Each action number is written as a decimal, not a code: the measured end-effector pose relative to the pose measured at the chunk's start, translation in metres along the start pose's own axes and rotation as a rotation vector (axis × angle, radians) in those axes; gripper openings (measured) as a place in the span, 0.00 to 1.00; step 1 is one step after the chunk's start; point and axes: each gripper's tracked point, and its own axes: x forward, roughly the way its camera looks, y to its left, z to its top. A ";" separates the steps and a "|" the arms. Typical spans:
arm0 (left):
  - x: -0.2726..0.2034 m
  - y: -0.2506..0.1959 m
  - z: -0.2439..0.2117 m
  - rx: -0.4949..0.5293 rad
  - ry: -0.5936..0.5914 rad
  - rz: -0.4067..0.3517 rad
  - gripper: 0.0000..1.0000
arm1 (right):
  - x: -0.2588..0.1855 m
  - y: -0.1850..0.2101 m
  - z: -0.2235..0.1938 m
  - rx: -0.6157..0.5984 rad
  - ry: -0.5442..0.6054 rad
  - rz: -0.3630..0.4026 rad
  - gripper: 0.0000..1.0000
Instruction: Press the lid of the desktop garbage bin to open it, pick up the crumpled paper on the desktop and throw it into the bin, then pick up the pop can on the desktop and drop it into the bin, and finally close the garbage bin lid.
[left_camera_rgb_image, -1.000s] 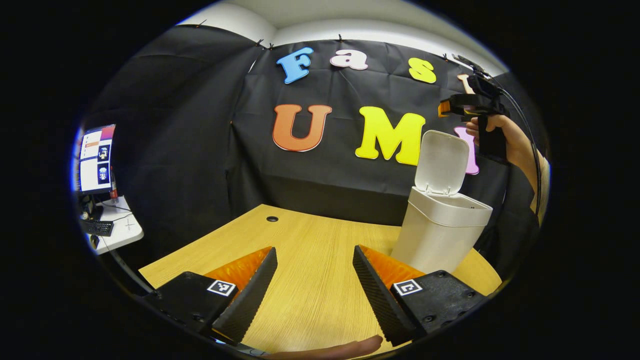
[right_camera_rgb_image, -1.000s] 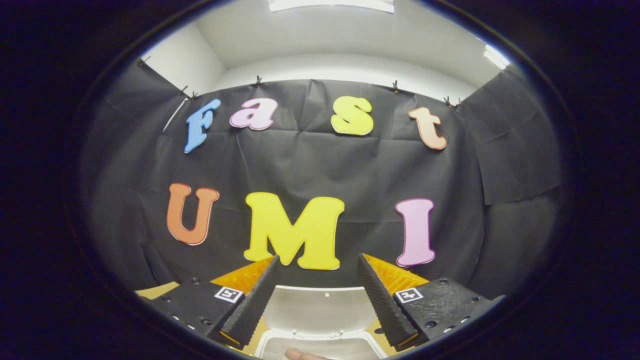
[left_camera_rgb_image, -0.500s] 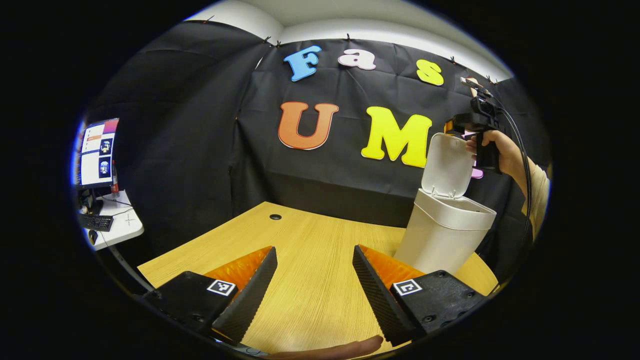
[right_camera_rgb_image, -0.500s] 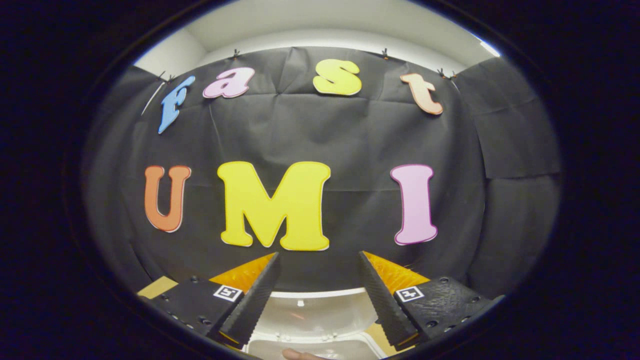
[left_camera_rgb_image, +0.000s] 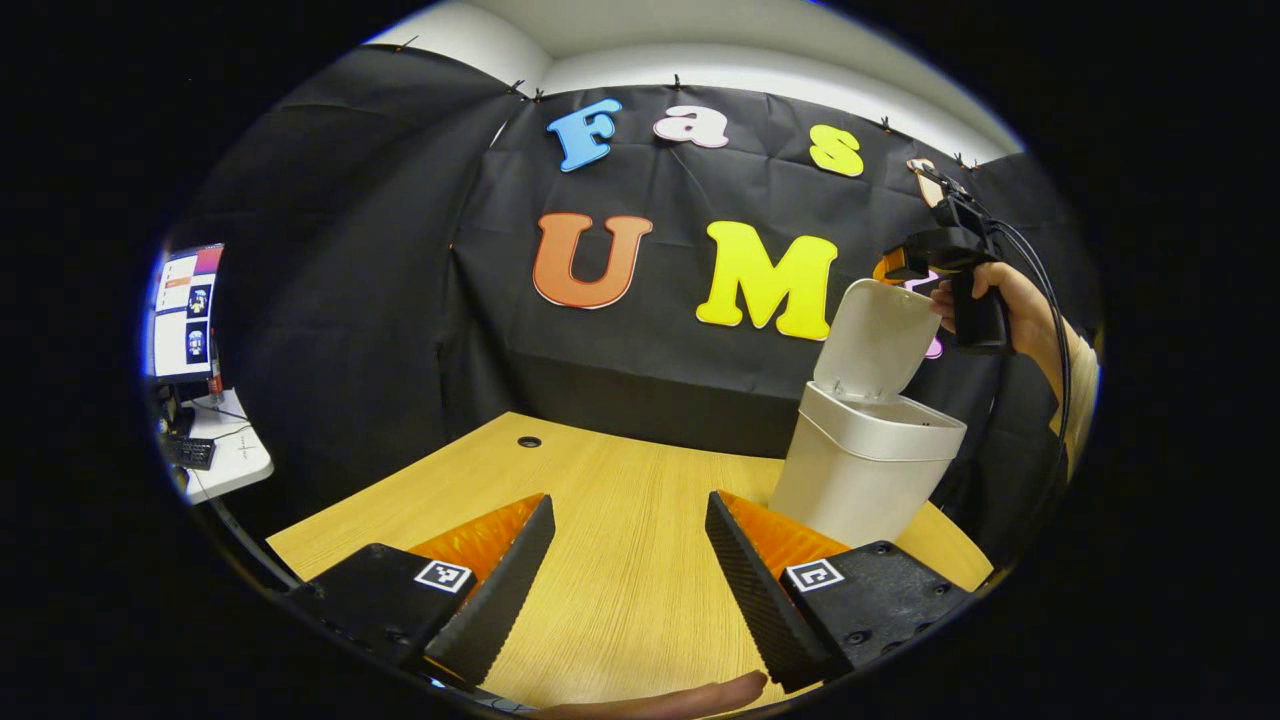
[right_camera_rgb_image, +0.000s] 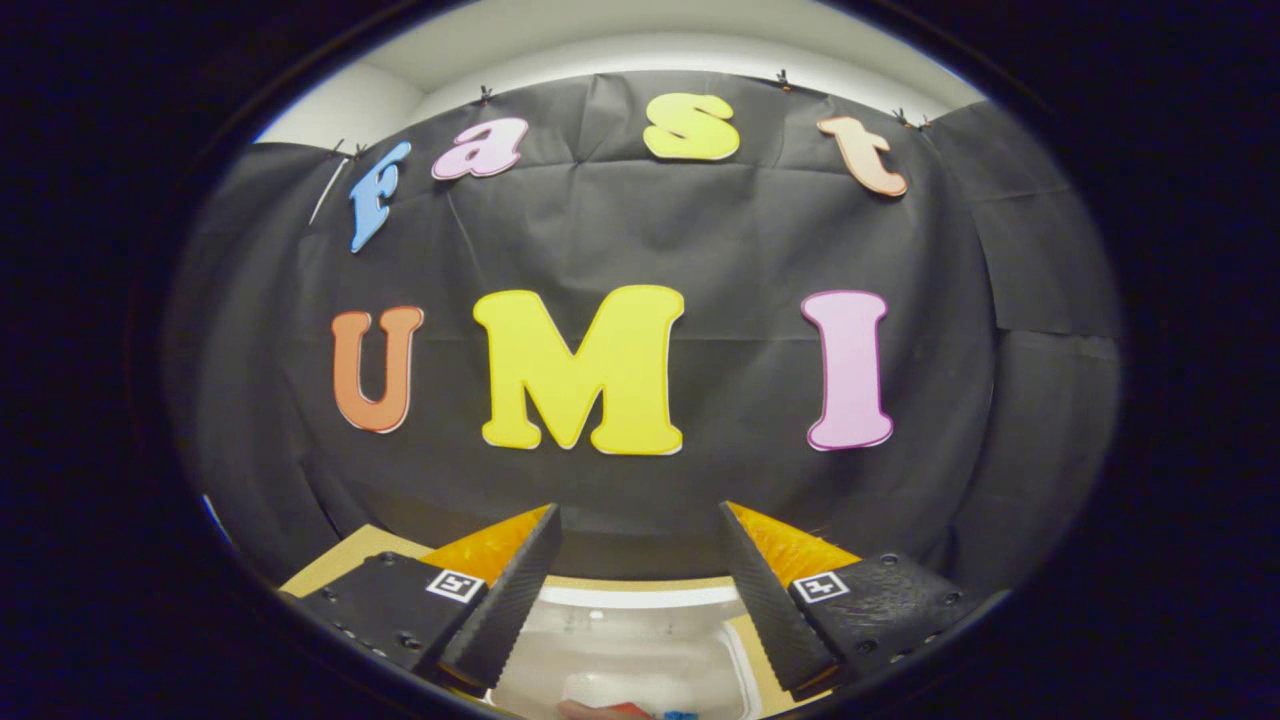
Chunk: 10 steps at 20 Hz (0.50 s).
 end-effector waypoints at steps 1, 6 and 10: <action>0.000 0.001 0.000 0.000 0.000 0.002 0.98 | -0.004 0.002 -0.007 0.010 0.024 0.027 0.96; 0.005 0.006 -0.004 -0.007 0.020 0.024 0.98 | -0.008 0.001 -0.047 -0.022 0.100 0.074 0.95; 0.006 0.004 -0.005 -0.011 0.025 0.021 0.98 | -0.012 0.015 -0.089 0.016 0.235 0.157 0.96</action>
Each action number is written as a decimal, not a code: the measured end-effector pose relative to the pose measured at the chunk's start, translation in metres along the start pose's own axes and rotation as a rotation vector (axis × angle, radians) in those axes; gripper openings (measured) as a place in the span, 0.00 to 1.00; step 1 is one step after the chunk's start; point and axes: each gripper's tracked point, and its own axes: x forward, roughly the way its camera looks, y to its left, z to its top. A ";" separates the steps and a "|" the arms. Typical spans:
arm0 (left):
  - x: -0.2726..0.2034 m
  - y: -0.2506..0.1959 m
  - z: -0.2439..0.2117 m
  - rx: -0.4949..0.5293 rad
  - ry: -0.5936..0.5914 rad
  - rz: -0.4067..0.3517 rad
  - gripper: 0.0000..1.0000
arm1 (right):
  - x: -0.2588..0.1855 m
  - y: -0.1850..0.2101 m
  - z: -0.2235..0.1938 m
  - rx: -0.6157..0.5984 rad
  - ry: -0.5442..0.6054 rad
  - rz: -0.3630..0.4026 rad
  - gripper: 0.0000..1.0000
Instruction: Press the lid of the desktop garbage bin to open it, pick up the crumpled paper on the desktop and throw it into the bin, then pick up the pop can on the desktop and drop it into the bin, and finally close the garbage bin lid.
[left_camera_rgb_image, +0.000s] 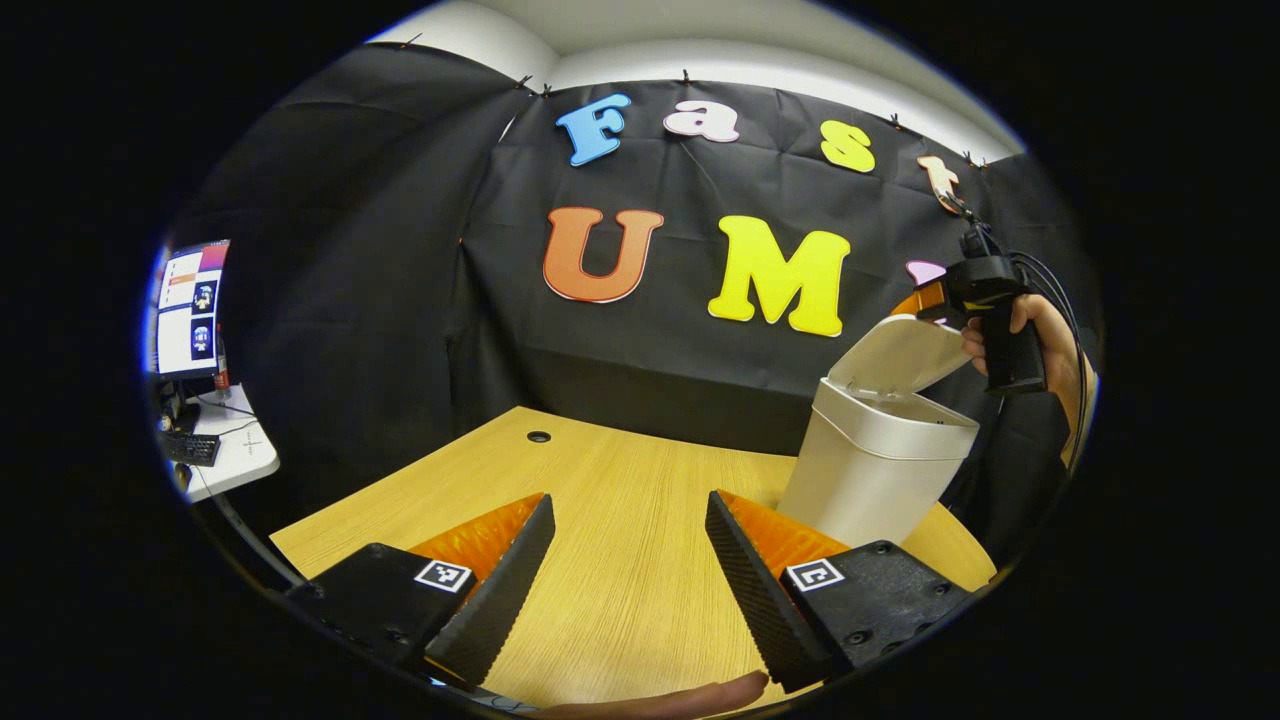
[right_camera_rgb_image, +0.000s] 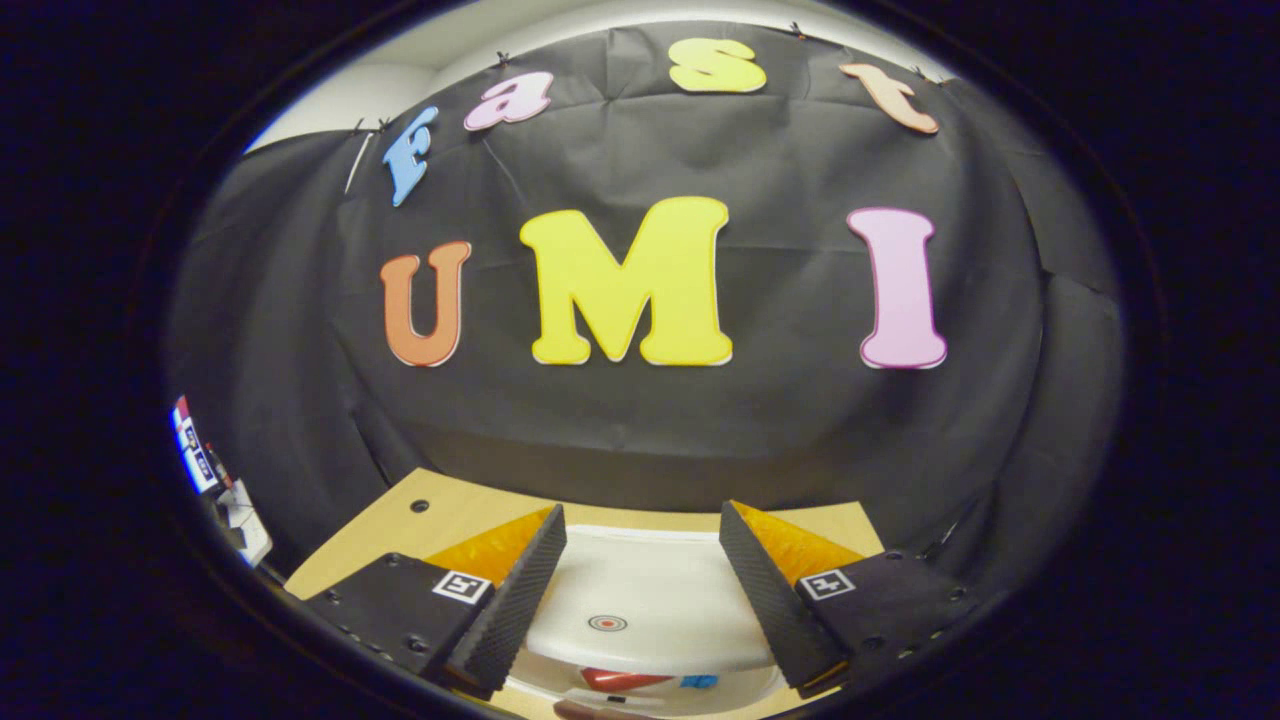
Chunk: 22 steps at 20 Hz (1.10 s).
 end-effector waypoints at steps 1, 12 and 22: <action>0.000 0.001 0.000 0.000 0.001 0.001 0.98 | 0.000 0.000 -0.011 -0.002 0.033 -0.003 0.96; 0.002 0.004 -0.001 0.000 0.001 0.005 0.98 | -0.006 0.000 -0.074 -0.075 0.174 -0.031 0.98; -0.001 0.008 0.003 0.003 -0.011 0.016 0.98 | -0.049 -0.006 -0.095 -0.072 0.116 -0.067 0.96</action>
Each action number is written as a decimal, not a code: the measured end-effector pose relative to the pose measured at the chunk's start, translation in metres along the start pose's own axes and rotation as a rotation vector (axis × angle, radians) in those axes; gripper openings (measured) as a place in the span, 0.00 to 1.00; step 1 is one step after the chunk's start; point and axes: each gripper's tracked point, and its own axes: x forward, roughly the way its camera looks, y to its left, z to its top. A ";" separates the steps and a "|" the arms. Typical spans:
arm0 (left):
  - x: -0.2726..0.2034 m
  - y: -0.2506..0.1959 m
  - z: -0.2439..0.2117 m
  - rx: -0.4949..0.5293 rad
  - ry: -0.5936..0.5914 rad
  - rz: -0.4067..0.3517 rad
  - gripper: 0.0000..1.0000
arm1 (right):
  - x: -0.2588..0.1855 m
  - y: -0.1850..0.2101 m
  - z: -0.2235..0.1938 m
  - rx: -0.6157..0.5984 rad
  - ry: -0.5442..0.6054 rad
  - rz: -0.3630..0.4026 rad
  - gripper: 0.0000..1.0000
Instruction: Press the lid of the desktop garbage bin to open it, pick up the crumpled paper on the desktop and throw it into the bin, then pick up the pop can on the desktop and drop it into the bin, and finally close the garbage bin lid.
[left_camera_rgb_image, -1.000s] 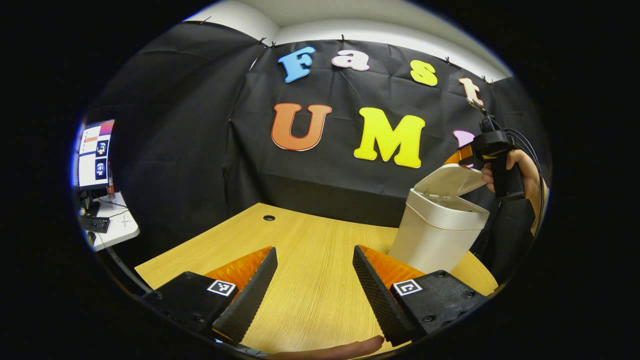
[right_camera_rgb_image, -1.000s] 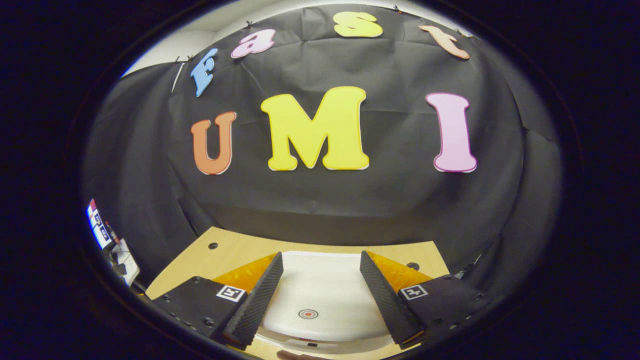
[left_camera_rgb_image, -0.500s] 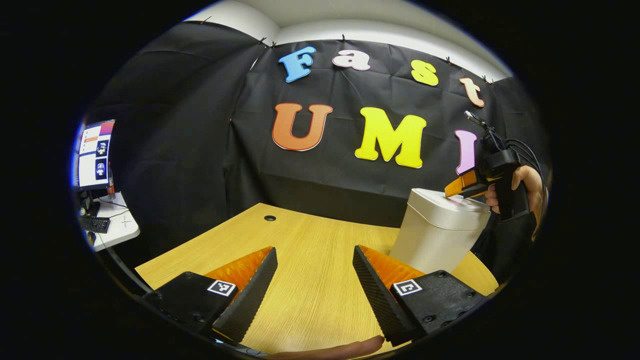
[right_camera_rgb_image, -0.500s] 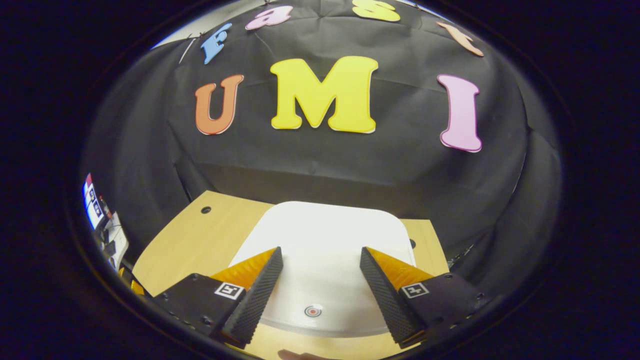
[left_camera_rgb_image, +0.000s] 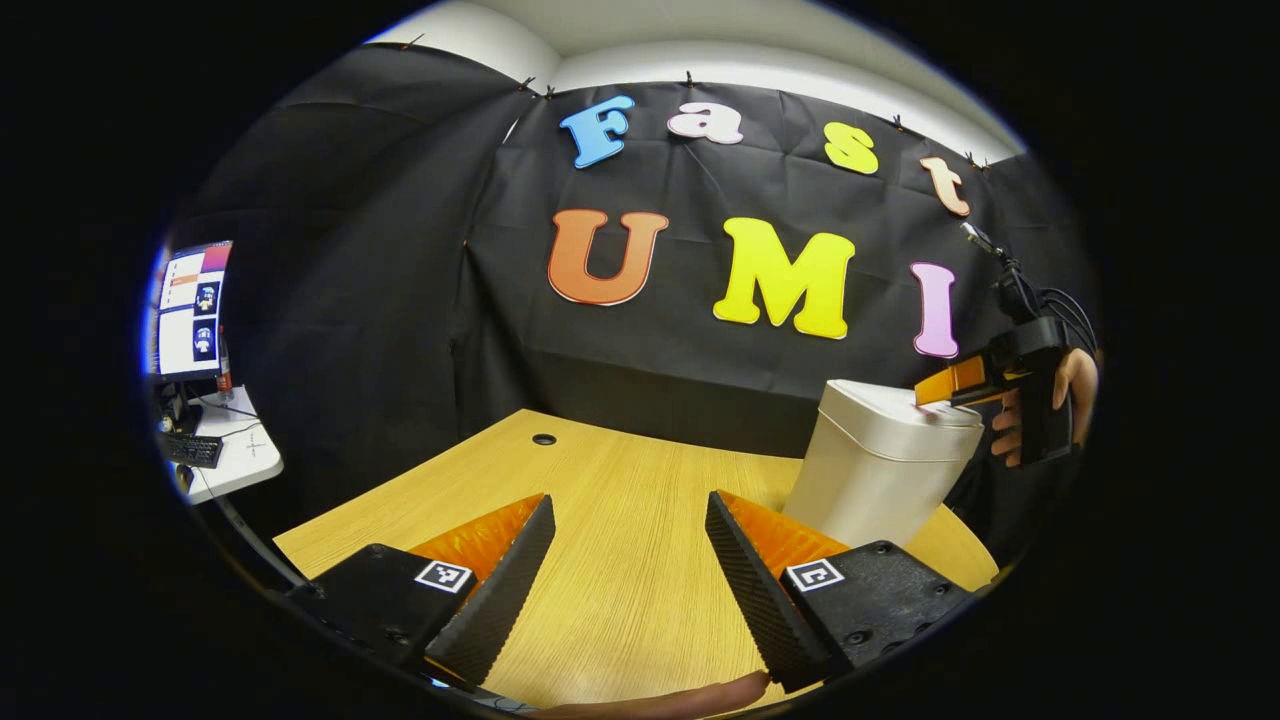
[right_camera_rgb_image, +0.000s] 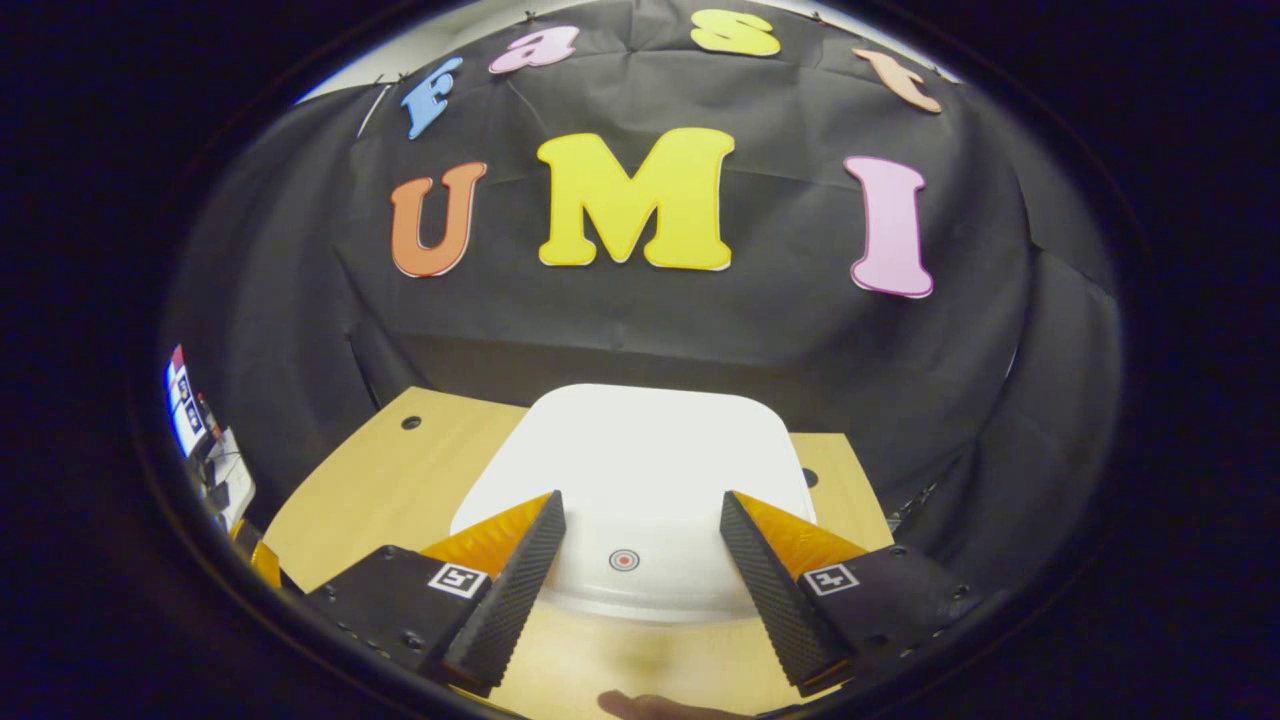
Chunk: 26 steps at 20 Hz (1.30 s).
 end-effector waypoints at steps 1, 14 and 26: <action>-0.001 0.001 0.000 0.001 -0.001 0.001 0.98 | -0.004 0.000 -0.003 -0.004 -0.003 0.000 0.96; -0.002 -0.024 -0.003 -0.008 0.009 -0.052 0.98 | -0.005 -0.001 -0.017 0.011 -0.212 0.072 1.00; -0.001 -0.027 -0.006 0.005 0.017 -0.055 0.98 | -0.013 0.003 -0.004 0.033 -0.261 0.097 0.96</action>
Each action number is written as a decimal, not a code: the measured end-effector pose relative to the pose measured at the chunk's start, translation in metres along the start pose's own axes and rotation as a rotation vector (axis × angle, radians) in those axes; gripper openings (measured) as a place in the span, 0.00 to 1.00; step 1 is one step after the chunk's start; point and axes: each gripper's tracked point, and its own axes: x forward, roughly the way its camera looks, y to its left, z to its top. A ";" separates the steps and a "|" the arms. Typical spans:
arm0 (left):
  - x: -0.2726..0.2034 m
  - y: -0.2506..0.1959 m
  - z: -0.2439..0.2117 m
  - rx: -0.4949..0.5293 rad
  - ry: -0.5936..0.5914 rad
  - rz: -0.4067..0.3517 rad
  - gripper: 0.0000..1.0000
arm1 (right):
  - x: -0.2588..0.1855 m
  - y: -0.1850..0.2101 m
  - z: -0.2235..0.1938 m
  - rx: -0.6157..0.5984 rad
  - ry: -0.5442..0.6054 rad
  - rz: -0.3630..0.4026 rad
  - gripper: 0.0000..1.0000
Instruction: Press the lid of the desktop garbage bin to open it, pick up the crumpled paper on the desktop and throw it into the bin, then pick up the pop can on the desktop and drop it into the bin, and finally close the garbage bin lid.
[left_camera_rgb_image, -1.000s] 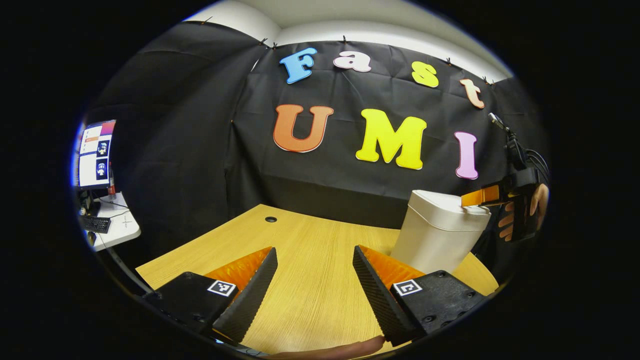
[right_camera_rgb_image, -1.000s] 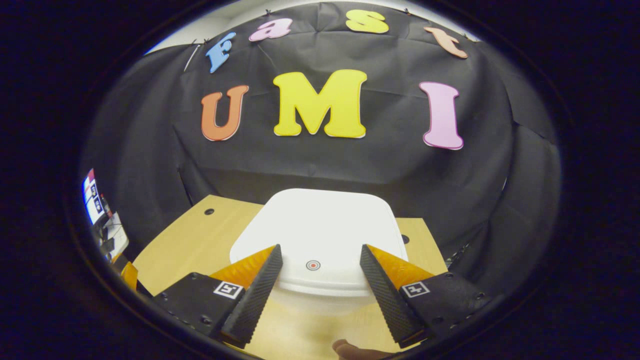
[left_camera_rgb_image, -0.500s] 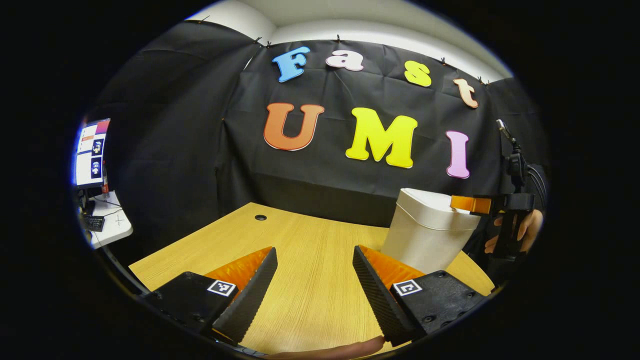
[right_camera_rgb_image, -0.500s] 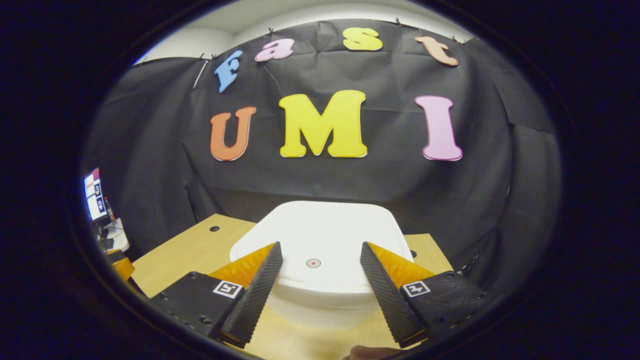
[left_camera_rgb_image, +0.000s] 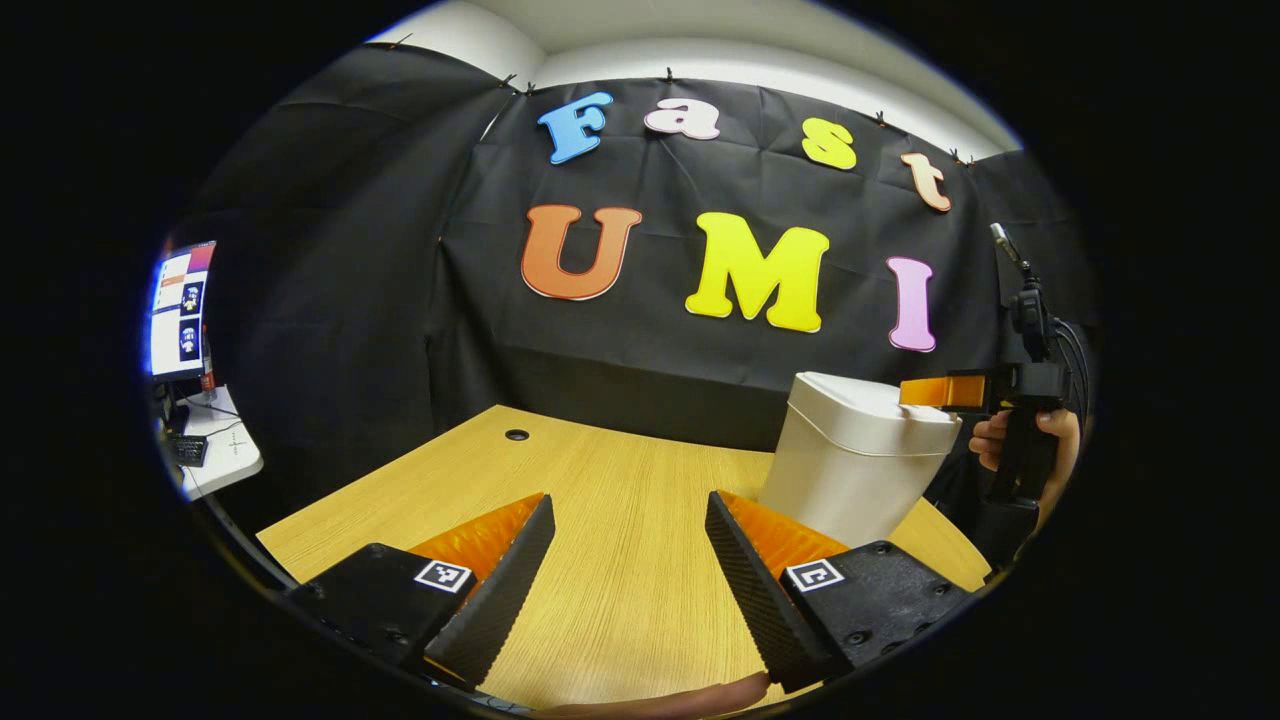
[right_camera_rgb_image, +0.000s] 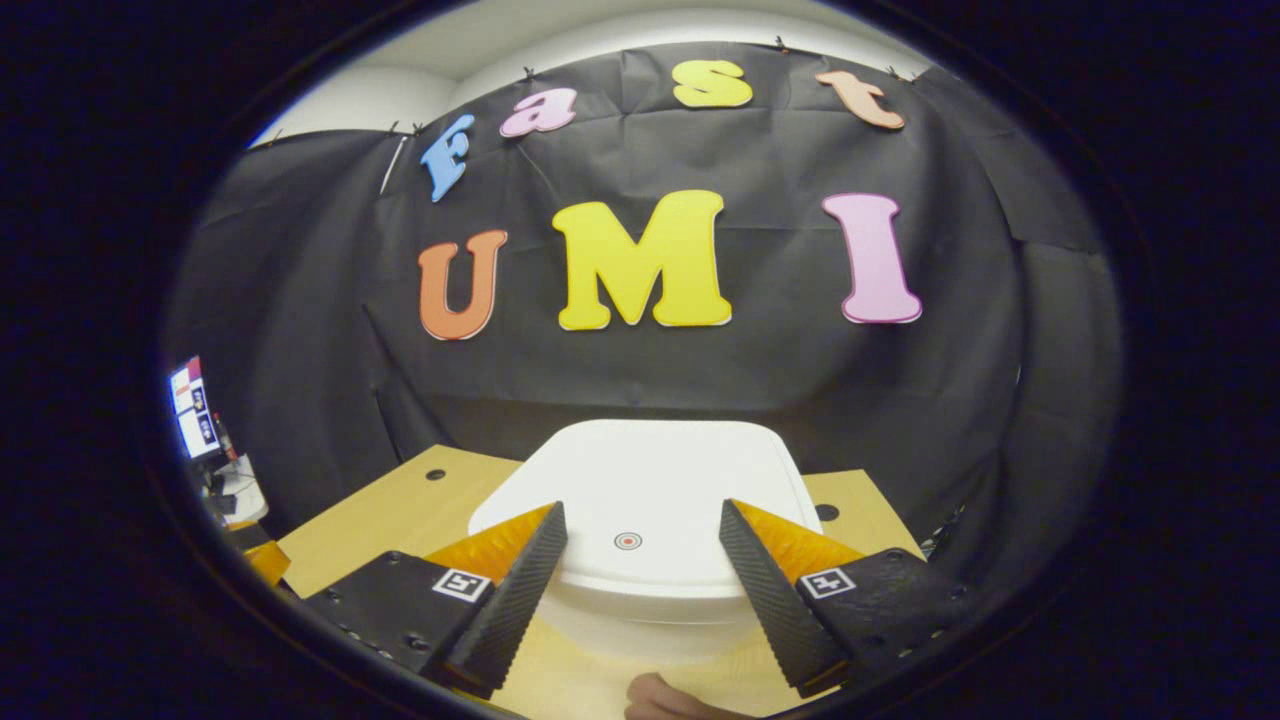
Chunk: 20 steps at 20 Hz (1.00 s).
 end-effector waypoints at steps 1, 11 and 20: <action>0.000 0.002 0.001 0.002 -0.001 0.007 0.98 | -0.003 0.002 0.001 -0.028 -0.016 0.001 0.96; -0.003 -0.004 0.006 0.030 -0.029 0.028 0.98 | -0.074 0.018 -0.019 -0.119 -0.195 -0.065 0.94; -0.011 -0.041 0.009 0.083 -0.083 0.015 0.98 | -0.136 -0.007 -0.077 -0.133 -0.241 -0.111 0.98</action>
